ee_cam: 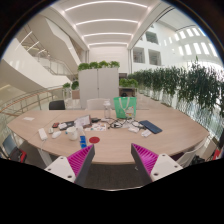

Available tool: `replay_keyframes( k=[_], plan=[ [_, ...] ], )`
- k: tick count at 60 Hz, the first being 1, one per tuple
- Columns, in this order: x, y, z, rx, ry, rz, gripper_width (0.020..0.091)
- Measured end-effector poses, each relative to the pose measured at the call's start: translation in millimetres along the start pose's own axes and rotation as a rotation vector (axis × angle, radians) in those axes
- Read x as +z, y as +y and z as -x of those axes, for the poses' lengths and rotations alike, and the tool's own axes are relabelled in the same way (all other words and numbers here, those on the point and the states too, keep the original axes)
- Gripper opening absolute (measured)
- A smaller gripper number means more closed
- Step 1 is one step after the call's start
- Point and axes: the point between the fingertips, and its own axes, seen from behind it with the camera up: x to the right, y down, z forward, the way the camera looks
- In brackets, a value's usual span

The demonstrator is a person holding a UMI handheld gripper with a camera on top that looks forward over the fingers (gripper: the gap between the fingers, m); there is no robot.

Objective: Pour water

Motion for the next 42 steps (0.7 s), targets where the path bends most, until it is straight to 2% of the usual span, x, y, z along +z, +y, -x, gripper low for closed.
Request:
replay_keyframes(
  k=[9,18,35,42],
  plan=[
    [13.8,18.6,37.3,0.003,0.010,-0.016,0.0803],
    [65.3,46.0,81.5,-0.022,-0.017,-0.026,0.0804],
    [261.3,110.9,174.8,-0.083,-0.103,-0.022,0.0795],
    [323.5,115.6,185.7,-0.095,-0.102,-0.045,0.0790]
  ],
)
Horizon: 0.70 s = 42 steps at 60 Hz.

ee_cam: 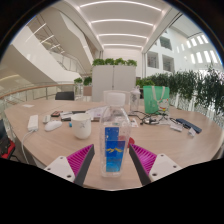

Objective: Pour water

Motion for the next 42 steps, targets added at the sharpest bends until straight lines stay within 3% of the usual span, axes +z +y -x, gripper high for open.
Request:
replay_keyframes(
  k=[2,4,6,7,16,28,38,42],
  plan=[
    [19.5,1.0,-0.8,-0.001,0.018,-0.018,0.0784],
    [32.4,-1.0,-3.7,-0.004,0.032,-0.033,0.0731],
    [42.7,0.6,-7.4,-0.003,0.050,-0.026,0.0510],
    [45.5,0.5,-8.7,0.011,0.067,-0.018,0.0463],
    [59.3,-3.8,-13.6,0.039,0.097,-0.064,0.0430],
    [72.4,-8.0,-32.9,0.097,0.108,0.068,0.0347],
    [94.9,-66.1,-75.7,-0.290,0.179,0.081,0.0344],
    [107.3,-99.9,-87.4,-0.589,0.233,0.120,0.0343]
  ],
)
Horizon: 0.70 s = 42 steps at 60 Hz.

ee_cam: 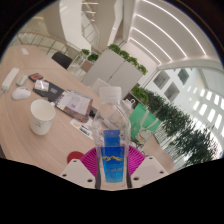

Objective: Pour water

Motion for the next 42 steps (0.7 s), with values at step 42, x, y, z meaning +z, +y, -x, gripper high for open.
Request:
replay_keyframes(
  k=[42],
  plan=[
    [47.9,-109.1,42.9,-1.630,0.154,0.139,0.0344]
  ],
)
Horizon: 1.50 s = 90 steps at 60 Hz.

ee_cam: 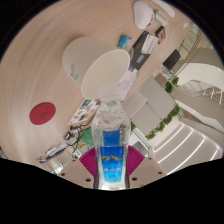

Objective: Pour water

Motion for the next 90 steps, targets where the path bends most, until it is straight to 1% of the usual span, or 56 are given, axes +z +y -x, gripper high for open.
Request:
replay_keyframes(
  k=[4,9,10,11,13,18,19,20,22,23,24,26,27,28,29,31,32,34,35,36,37,38,40,42,44,47,48,51,54,57,59,61,67,70,74,76,78,80,82,83,85,90],
  plan=[
    [-5.5,-3.3,0.5,0.001,-0.004,-0.015,0.0344],
    [-1.0,-9.7,-9.7,0.133,-0.015,-0.068,0.0342],
    [-8.6,-9.9,-8.7,0.188,0.007,-0.065,0.0340],
    [-2.1,-9.1,-16.4,0.240,-0.009,-0.085,0.0343],
    [-2.8,-4.3,-27.9,0.403,0.002,-0.097,0.0346],
    [-11.3,12.9,-51.2,0.953,0.032,-0.152,0.0346],
    [-15.1,16.1,-55.0,1.061,0.025,-0.184,0.0350],
    [-28.9,16.8,-62.9,1.143,0.058,-0.210,0.0353],
    [-12.2,14.4,-73.1,1.327,-0.026,-0.316,0.0373],
    [-27.7,18.4,-67.5,1.451,-0.037,-0.346,0.0381],
    [-29.2,20.5,-68.3,1.539,-0.048,-0.383,0.0387],
    [-30.0,29.6,-64.1,1.692,-0.062,-0.429,0.0395],
    [-51.7,27.5,-68.1,1.774,-0.024,-0.443,0.0398],
    [-26.7,30.1,-63.3,1.823,-0.067,-0.451,0.0402],
    [-19.3,35.3,-56.8,1.887,-0.085,-0.456,0.0406],
    [-10.4,41.4,-41.2,2.023,-0.111,-0.461,0.0407],
    [-16.8,41.5,-24.5,2.103,-0.121,-0.460,0.0407],
    [-8.2,38.4,-3.1,2.240,-0.171,-0.450,0.0406],
    [-3.4,37.3,8.7,2.297,-0.200,-0.433,0.0405],
    [-2.9,17.1,28.1,2.361,-0.182,-0.416,0.0404],
    [3.9,25.2,29.9,2.362,-0.233,-0.391,0.0404],
    [8.5,26.6,39.9,2.367,-0.252,-0.364,0.0404],
    [18.4,20.5,63.8,2.359,-0.265,-0.321,0.0401],
    [25.7,12.1,81.1,2.340,-0.278,-0.299,0.0400],
    [28.1,-1.7,92.2,2.346,-0.291,-0.315,0.0400],
    [26.9,-6.9,86.8,2.358,-0.327,-0.357,0.0401],
    [34.7,-17.3,102.8,2.365,-0.330,-0.371,0.0401],
    [26.1,-24.7,100.6,2.328,-0.320,-0.403,0.0401],
    [21.7,-32.8,104.7,2.276,-0.320,-0.415,0.0403],
    [20.7,-45.1,112.8,2.249,-0.347,-0.441,0.0405],
    [17.2,-53.0,119.0,2.244,-0.374,-0.450,0.0423],
    [16.3,-49.0,115.5,2.265,-0.330,-0.476,0.0430],
    [15.8,-48.0,116.7,2.260,-0.308,-0.503,0.0433],
    [17.6,-48.7,116.4,2.262,-0.310,-0.501,0.0451],
    [21.0,-50.4,117.8,2.268,-0.334,-0.482,0.0513],
    [15.9,-52.5,121.7,2.265,-0.373,-0.458,0.0537],
    [11.7,-56.6,127.3,2.261,-0.422,-0.433,0.0577],
    [4.5,-59.4,130.2,2.257,-0.465,-0.421,0.0646],
    [4.6,-61.7,132.2,2.257,-0.487,-0.413,0.0733],
    [-6.2,-57.8,133.0,2.255,-0.495,-0.408,0.0780],
    [-18.3,-52.8,133.5,2.254,-0.504,-0.397,0.0832],
    [-51.2,-41.0,134.6,2.236,-0.509,-0.365,0.0825]
  ],
)
